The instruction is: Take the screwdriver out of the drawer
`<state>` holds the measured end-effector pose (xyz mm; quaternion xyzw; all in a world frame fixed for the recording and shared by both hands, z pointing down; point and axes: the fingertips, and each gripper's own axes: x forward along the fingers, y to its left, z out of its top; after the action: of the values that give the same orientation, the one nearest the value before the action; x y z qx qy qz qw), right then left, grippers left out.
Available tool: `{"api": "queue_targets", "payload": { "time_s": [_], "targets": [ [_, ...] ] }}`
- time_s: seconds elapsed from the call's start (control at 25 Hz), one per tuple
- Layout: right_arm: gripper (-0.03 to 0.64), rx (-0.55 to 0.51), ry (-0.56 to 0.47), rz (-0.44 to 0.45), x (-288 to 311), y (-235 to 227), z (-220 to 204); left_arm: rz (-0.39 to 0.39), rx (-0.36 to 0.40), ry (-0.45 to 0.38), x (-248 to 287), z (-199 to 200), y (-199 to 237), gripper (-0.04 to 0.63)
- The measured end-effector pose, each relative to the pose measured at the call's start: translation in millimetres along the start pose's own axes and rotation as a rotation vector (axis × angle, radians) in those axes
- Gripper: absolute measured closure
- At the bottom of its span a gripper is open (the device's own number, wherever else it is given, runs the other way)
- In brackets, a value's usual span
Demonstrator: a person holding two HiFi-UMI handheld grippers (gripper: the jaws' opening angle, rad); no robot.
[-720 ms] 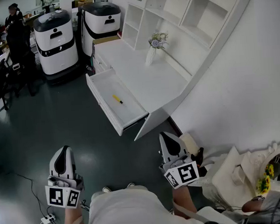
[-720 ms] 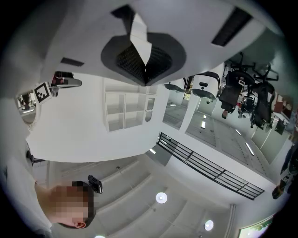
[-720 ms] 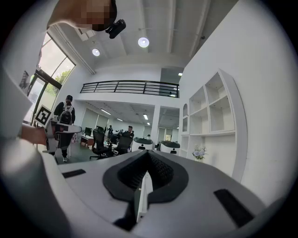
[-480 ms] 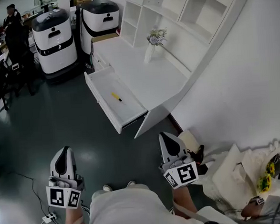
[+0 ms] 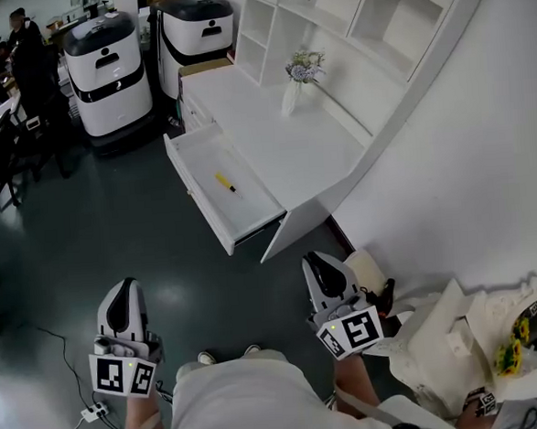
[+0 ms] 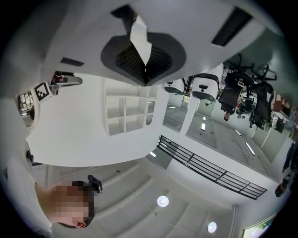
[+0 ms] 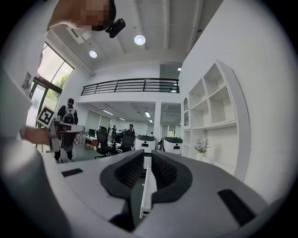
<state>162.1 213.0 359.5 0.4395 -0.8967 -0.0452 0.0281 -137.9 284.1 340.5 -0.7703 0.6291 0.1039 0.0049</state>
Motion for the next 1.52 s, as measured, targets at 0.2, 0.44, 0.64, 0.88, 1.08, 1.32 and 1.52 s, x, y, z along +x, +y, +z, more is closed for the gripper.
{"api": "queue_targets", "payload": {
  "time_s": [0.2, 0.44, 0.64, 0.88, 1.08, 1.32, 1.52],
  "targets": [
    [0.420, -0.070, 0.034, 0.088, 12, -7, -2, 0.010, -0.003, 0.003, 13, -2, -4, 0.580],
    [0.209, -0.030, 0.015, 0.133, 23, -23, -5, 0.026, 0.005, 0.004, 27, -3, -16, 0.580],
    [0.210, 0.006, 0.040, 0.188, 25, -33, -26, 0.071, 0.009, 0.038, 27, -17, -27, 0.580],
    [0.210, 0.043, 0.090, 0.267, 41, -30, -59, 0.126, 0.019, 0.066, 28, -31, -29, 0.580],
    [0.210, 0.071, 0.099, 0.314, 75, -22, -64, 0.141, -0.011, 0.084, 49, -47, -10, 0.580],
    [0.210, 0.041, 0.152, 0.363, 147, 0, -78, 0.086, -0.053, 0.078, 124, -66, 32, 0.580],
    [0.210, 0.021, 0.172, 0.331, 230, -13, -63, 0.039, -0.094, 0.058, 208, -62, 91, 0.580]
  ]
}}
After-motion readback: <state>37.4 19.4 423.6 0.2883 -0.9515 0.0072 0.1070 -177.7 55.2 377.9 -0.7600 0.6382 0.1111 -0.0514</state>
